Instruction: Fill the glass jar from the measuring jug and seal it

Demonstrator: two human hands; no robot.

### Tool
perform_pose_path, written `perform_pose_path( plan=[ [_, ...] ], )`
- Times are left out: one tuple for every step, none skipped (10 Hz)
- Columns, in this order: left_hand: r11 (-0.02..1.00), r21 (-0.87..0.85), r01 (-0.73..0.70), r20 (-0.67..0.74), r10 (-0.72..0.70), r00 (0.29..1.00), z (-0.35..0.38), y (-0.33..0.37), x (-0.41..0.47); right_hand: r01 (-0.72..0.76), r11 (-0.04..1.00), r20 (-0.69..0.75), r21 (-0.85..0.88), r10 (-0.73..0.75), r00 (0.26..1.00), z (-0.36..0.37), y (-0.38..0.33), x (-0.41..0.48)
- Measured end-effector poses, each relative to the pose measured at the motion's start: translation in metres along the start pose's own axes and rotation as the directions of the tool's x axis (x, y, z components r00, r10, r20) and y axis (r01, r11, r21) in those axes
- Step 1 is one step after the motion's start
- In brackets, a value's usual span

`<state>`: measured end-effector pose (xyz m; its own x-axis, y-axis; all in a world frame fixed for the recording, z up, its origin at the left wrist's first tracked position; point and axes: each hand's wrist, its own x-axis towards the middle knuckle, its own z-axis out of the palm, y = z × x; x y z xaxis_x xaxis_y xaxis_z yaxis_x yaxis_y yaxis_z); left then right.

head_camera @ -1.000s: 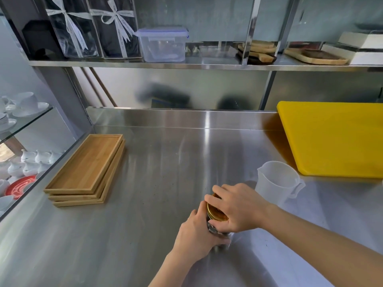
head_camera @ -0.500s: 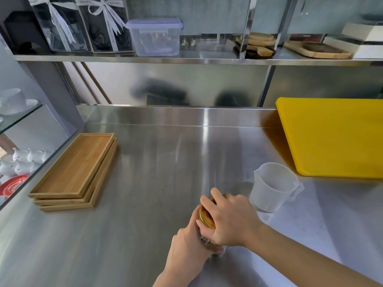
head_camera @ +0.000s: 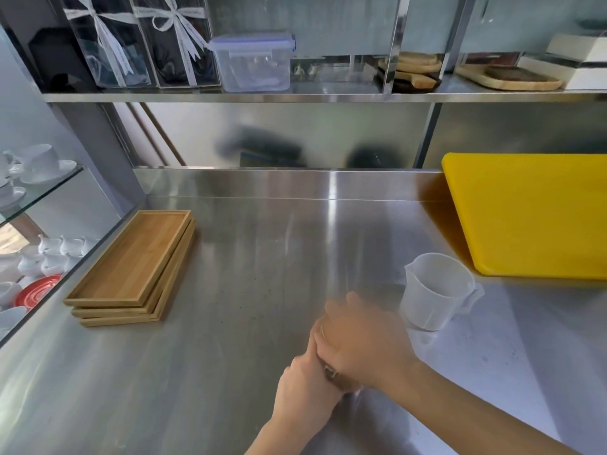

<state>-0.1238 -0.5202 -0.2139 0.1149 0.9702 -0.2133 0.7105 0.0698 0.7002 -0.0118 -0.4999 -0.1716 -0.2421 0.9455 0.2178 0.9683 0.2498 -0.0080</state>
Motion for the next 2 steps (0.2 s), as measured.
perform_pose_path(
  plan=[
    [0.999,-0.030,-0.025,0.155,0.029,0.988,-0.012,-0.001,-0.002,-0.056,0.998,0.097,0.038,0.052,0.994,-0.013,-0.003,-0.005],
    [0.994,-0.059,-0.093,0.323,0.107,0.940,-0.040,-0.006,0.002,-0.060,0.992,0.211,0.107,0.037,0.977,-0.033,0.004,-0.009]
  ],
)
